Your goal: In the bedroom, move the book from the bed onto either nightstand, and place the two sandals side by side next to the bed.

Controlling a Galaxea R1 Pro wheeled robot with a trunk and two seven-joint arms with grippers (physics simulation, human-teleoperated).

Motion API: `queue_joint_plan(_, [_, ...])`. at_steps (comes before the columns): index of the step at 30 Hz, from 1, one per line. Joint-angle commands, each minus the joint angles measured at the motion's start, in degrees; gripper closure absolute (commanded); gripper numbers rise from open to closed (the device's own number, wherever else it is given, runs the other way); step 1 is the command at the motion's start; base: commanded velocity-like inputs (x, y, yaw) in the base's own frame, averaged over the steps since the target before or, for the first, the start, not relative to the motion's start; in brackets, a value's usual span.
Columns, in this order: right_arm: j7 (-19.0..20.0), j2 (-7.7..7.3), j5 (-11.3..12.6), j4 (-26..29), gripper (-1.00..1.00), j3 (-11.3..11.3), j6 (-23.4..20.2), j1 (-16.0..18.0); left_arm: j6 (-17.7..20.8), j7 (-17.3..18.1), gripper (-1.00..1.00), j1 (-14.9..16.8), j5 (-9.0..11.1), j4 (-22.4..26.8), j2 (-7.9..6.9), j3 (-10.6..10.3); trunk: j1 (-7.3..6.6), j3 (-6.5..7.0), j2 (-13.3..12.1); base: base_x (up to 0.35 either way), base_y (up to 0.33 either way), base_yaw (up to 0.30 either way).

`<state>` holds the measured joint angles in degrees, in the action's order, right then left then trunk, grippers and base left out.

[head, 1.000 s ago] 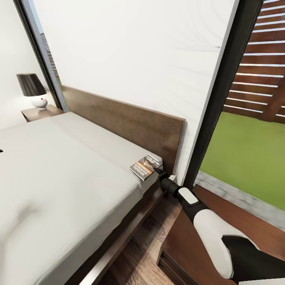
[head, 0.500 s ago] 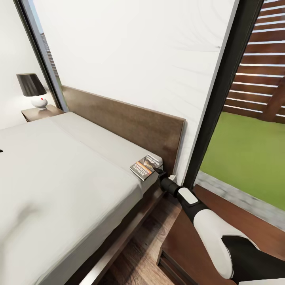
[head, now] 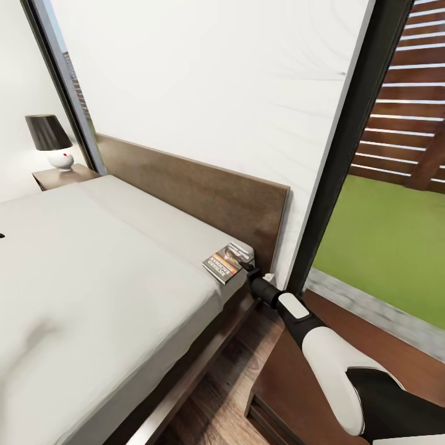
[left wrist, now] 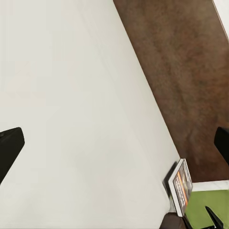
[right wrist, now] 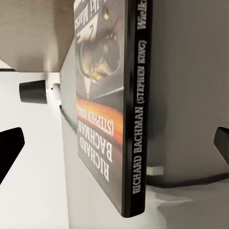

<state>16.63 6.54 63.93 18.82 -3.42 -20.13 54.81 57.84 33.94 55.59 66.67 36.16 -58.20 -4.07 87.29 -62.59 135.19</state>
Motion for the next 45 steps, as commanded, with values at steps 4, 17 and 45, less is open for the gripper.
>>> queue_joint_plan(4, [0.1,0.04,0.2,0.0,-1.0,-0.4,-0.4,0.0,0.0,0.5,-1.0,0.1,-0.2,-0.1,-0.07,-0.3,-0.01,-0.05,0.0,0.006,0.0,0.0])
queue_joint_plan(17, [0.0,-0.08,0.1,0.0,-1.0,-0.3,-0.5,0.0,0.0,0.5,-1.0,0.1,-0.2,-0.1,-0.07,-0.3,-0.01,-0.05,0.0,0.001,0.0,0.0])
queue_joint_plan(45, [-1.0,-1.43,-0.3,-1.8,-1.0,-0.1,-0.3,1.0,0.0,0.6,-1.0,0.1,-0.1,-0.1,-0.07,-0.3,-0.01,-0.05,0.0,0.0,0.0,0.0])
